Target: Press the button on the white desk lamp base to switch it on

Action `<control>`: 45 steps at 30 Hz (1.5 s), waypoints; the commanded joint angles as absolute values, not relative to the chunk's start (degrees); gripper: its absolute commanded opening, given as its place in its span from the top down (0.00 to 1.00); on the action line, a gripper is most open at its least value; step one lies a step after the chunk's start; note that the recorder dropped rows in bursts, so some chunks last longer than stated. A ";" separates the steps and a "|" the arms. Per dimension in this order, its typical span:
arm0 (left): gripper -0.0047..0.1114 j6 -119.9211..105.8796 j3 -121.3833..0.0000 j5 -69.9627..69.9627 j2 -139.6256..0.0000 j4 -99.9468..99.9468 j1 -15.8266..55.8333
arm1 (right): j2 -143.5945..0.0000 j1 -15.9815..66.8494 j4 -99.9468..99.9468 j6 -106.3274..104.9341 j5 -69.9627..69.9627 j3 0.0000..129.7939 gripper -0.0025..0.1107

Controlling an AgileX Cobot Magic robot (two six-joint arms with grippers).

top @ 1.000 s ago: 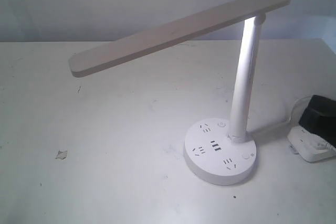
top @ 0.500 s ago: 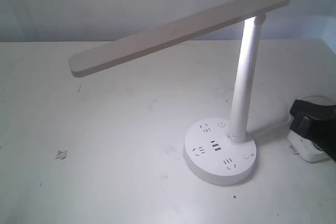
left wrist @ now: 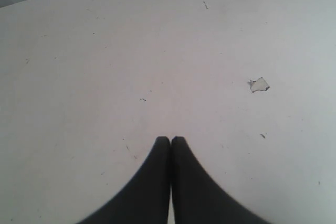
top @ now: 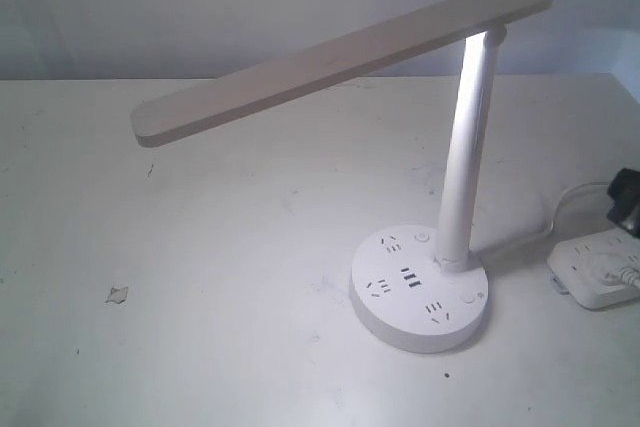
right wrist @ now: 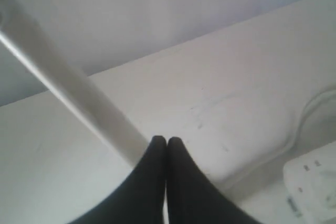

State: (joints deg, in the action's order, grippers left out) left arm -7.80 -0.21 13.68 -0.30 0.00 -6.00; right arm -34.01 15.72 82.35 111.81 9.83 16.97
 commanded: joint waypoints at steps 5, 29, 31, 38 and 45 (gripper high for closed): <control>0.96 -7.71 0.00 14.10 0.00 -0.58 -6.20 | -24.58 -0.74 82.70 91.06 -5.78 16.56 0.98; 0.96 -7.71 0.00 13.99 0.00 -0.58 -6.20 | 0.00 -12.44 85.56 89.10 -5.70 2.40 0.98; 0.96 -7.71 0.00 13.99 0.00 -0.58 -6.20 | 0.00 -12.44 85.56 89.10 -5.70 1.16 0.98; 0.96 -7.71 0.00 13.99 0.00 -0.58 -6.20 | 0.00 -12.44 85.56 89.10 -4.00 0.00 0.98; 0.96 -7.71 0.00 13.99 0.00 -0.58 -6.20 | 0.00 -12.44 81.33 89.79 1.37 0.00 0.98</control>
State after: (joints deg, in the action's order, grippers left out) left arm -7.80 -0.21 13.68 -0.30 0.00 -6.00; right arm -0.34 -12.37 84.62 88.90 -1.34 0.33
